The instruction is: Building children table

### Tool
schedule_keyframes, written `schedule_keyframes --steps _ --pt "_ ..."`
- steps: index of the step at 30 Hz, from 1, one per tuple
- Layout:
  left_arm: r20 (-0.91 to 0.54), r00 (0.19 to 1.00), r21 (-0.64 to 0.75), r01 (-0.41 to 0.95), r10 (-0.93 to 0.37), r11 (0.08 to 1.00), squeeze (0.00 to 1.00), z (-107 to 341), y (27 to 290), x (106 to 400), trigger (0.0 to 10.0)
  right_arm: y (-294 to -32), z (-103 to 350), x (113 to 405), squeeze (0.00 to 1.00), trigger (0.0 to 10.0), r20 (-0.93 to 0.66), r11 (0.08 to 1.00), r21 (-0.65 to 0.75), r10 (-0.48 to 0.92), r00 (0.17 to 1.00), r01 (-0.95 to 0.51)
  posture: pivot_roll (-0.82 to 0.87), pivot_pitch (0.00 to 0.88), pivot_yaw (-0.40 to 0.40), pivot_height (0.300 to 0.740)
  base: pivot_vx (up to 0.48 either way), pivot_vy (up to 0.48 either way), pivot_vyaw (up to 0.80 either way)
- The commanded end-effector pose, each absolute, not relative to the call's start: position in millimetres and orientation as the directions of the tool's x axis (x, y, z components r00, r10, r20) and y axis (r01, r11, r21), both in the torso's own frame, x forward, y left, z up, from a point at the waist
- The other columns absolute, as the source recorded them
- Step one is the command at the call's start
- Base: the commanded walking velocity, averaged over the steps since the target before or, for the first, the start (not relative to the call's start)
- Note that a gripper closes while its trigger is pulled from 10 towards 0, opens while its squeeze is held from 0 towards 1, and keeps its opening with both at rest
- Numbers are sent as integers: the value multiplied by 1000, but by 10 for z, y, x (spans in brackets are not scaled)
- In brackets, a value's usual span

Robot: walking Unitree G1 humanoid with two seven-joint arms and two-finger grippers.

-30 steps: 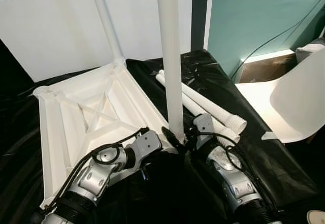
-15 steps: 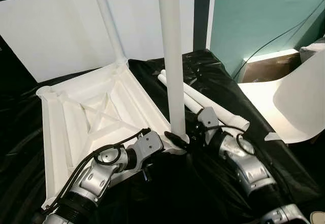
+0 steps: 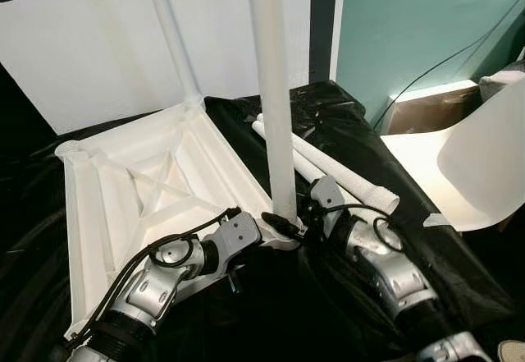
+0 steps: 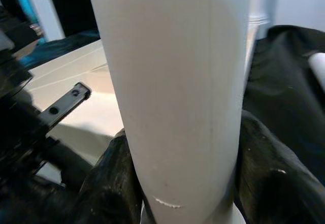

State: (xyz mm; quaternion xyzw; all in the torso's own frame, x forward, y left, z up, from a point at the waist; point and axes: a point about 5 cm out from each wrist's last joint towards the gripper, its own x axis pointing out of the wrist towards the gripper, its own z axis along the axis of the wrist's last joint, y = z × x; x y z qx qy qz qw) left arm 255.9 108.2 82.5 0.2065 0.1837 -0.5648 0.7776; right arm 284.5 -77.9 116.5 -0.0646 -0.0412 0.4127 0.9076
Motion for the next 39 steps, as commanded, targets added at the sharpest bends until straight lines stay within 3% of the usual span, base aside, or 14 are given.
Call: schedule_keyframes --steps 1,6,11,12,13,14,15,16,23,24,31,32,33,39 --pt "-627 107 -111 968 -772 224 0 337 1095 2219 10000 -827 1115 2880 0 0 10 722 -114 688 726 -682 126 0 34 740 0 0 0" --pt "-626 104 -111 969 -773 220 0 344 1097 2238 10000 -932 1094 2921 0 0 75 856 15 515 854 -517 121 0 36 740 0 0 0" --pt "-627 100 -109 971 -773 214 0 348 1098 2246 10000 -936 1060 2914 0 0 49 841 17 539 841 -540 117 0 42 740 0 0 0" --pt "-627 100 -109 971 -773 214 0 350 1098 2249 10000 -915 1060 2894 0 1294 44 823 7 567 823 -567 117 0 42 740 0 0 0" --pt "-627 100 -109 971 -773 214 0 350 1098 2249 10000 -915 1060 2894 0 1294 44 823 7 567 823 -567 117 0 42 740 0 0 0" --pt "-627 100 -108 971 -772 213 0 351 1098 2250 10000 -892 1074 2872 0 10000 43 802 -5 597 801 -597 116 0 43 740 0 0 0" --pt "-627 100 -108 971 -772 214 0 351 1098 2250 10000 -878 1084 2858 0 10000 42 789 -13 614 788 -614 116 0 43 740 0 0 0" --pt "-628 99 -108 971 -771 213 0 350 1098 2249 10000 -881 1109 2862 1000 10000 44 782 -23 623 781 -623 115 0 42 740 0 0 0" --pt "-628 100 -108 971 -772 214 0 352 1091 2250 10000 -903 1254 2936 1000 10000 62 729 -52 684 727 -682 118 0 39 740 0 0 0" --pt "-628 101 -107 971 -772 214 0 352 1089 2252 10000 -888 1278 2938 0 10000 48 684 -70 730 682 -726 116 0 32 740 0 0 0" --pt "-627 107 -100 971 -772 216 0 361 1087 2270 10000 -881 1282 2896 0 10000 -28 546 -99 834 551 -832 119 0 29 740 0 0 0" --pt "-627 109 -99 971 -771 217 0 363 1088 2274 10000 -883 1274 2880 0 7373 -41 527 -108 845 534 -843 122 0 25 740 0 0 0" --pt "-627 113 -97 970 -770 221 0 363 1098 2279 10000 -880 1231 2869 0 0 -64 521 -118 845 530 -845 124 0 22 740 0 0 0" --pt "-628 117 -95 970 -769 225 0 368 1117 2276 10000 -825 1161 2872 0 0 -57 574 -74 814 578 -815 128 0 25 740 0 0 0"
